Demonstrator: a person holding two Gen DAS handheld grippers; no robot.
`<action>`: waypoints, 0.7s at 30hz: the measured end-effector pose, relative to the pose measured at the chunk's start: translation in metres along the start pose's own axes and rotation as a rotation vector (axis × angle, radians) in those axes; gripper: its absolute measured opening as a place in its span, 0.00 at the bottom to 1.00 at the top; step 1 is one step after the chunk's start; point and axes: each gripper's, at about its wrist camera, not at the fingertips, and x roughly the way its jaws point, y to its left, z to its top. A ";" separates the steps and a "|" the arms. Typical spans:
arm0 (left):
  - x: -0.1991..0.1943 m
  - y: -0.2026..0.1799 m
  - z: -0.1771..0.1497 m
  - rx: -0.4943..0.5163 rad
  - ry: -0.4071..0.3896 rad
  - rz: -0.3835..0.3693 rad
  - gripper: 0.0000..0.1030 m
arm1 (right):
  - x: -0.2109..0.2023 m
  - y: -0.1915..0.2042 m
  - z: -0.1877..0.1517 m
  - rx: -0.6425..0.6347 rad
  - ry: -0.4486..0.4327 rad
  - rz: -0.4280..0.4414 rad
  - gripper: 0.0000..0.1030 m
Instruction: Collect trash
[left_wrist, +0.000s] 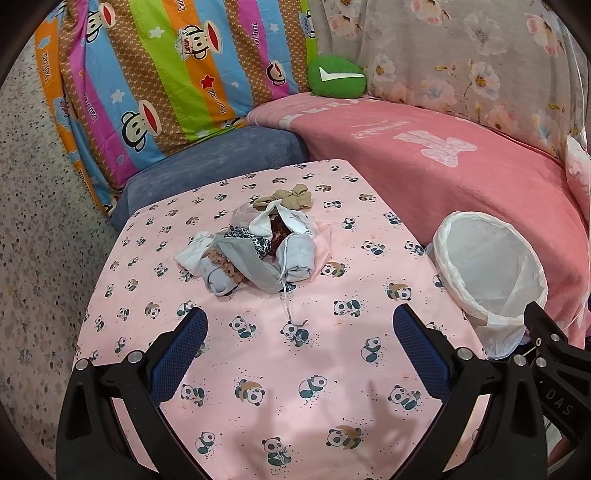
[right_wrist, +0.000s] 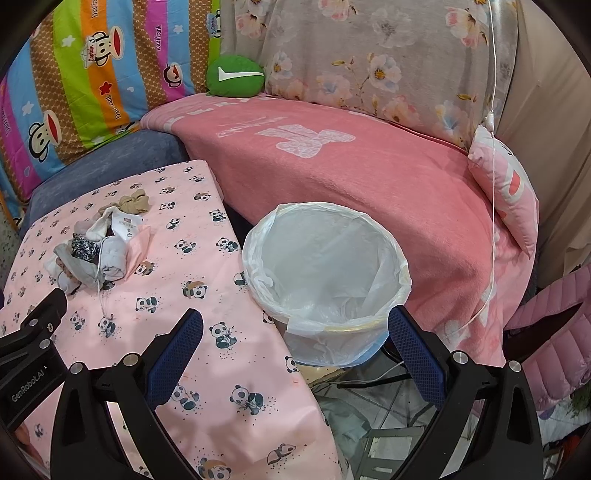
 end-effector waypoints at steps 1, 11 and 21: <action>0.000 0.000 0.000 0.000 0.000 0.001 0.93 | 0.000 0.000 0.000 0.001 0.000 0.000 0.95; -0.001 -0.003 0.003 0.004 -0.008 0.000 0.93 | 0.000 0.000 0.000 0.000 -0.002 -0.001 0.95; 0.000 -0.002 0.008 0.003 -0.017 -0.010 0.93 | -0.002 -0.004 0.003 0.012 -0.005 0.001 0.95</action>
